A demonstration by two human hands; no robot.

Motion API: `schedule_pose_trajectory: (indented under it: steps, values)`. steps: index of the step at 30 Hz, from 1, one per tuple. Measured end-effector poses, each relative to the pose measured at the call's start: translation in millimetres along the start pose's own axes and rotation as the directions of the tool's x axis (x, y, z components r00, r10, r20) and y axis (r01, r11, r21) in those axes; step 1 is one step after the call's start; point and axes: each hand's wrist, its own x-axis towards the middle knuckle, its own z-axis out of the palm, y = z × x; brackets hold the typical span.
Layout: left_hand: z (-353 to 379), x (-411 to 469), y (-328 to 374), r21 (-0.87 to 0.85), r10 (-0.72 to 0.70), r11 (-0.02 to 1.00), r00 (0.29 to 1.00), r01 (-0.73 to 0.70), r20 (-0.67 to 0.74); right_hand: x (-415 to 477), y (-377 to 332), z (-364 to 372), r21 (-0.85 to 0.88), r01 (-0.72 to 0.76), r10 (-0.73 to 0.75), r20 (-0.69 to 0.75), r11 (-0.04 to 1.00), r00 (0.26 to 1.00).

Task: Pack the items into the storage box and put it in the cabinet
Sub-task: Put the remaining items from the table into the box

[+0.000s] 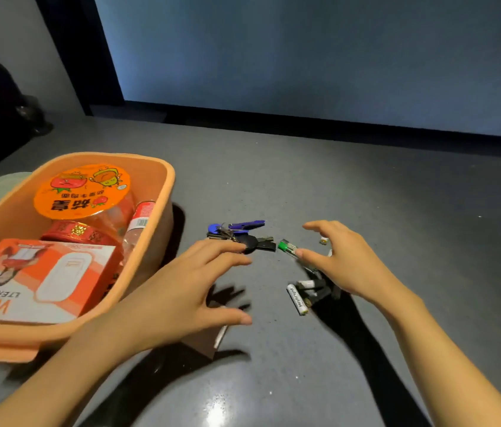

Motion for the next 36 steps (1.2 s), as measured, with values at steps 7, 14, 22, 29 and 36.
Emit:
schedule_pose_trajectory:
  steps: [7, 14, 22, 29, 36]
  values:
    - [41, -29, -25, 0.288, -0.264, 0.941, 0.919, 0.178, 0.294, -3, 19, 17, 0.079, 0.058, -0.066, 0.092, 0.995, 0.994]
    - [47, -33, -38, 0.348, -0.370, 0.893, 0.906, 0.285, 0.207, 2, 13, 36, 0.123, 0.100, -0.118, 0.149, 0.987, 0.982]
    - [50, -41, -42, 0.280, -0.359, 0.910, 0.920, 0.307, 0.157, 11, 2, 49, 0.178, 0.161, -0.191, 0.172, 0.971, 0.966]
    - [14, -39, -6, -0.111, -0.437, 0.888, 0.895, 0.445, 0.095, 27, -28, 79, 0.232, 0.203, -0.247, 0.182, 0.951, 0.952]
    - [-72, -49, 24, -0.152, -0.463, 0.885, 0.871, 0.441, -0.166, 51, -85, 148, -0.074, 0.268, -0.234, 0.306, 0.960, 0.923]
